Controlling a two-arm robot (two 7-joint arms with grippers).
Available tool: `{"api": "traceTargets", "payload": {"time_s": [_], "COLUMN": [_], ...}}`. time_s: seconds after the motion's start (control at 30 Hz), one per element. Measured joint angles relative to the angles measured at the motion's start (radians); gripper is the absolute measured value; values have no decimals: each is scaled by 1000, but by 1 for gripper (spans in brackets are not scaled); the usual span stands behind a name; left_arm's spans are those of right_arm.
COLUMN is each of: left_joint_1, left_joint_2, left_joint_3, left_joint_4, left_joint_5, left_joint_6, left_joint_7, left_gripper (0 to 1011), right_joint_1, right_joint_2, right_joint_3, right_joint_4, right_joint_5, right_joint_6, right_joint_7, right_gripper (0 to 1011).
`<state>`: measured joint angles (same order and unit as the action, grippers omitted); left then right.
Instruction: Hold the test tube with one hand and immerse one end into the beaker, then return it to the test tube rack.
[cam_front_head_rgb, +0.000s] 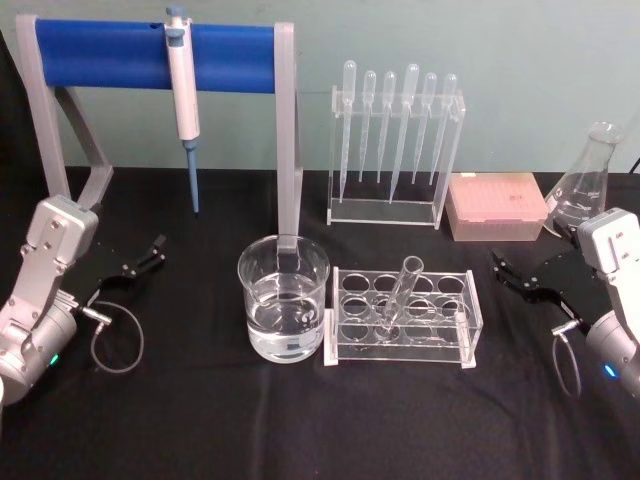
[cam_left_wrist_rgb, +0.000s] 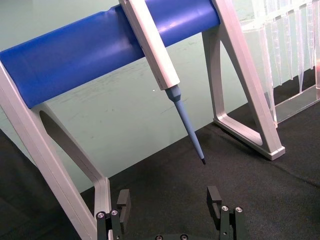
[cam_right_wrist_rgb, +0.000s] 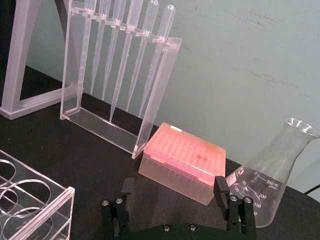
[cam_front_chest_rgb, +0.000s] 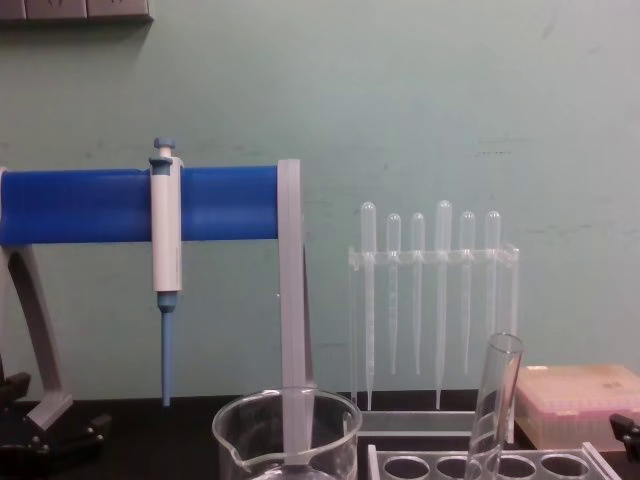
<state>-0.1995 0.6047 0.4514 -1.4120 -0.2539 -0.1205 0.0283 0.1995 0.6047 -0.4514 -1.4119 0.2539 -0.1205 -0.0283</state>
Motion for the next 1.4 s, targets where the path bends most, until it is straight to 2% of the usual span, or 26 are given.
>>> {"api": "traceTargets", "payload": {"time_s": [1.4], "left_joint_1": [0], "left_joint_2": [0], "left_joint_3": [0], "left_joint_4": [0], "left_joint_5": [0], "left_joint_6": [0], "left_joint_7": [0], "left_gripper": [1000], "right_joint_1": [0], "right_joint_2": [0], "right_joint_3": [0], "right_joint_4": [0], "right_joint_5": [0], "right_joint_6": [0], "right_joint_7": [0], "right_gripper": [1002]}}
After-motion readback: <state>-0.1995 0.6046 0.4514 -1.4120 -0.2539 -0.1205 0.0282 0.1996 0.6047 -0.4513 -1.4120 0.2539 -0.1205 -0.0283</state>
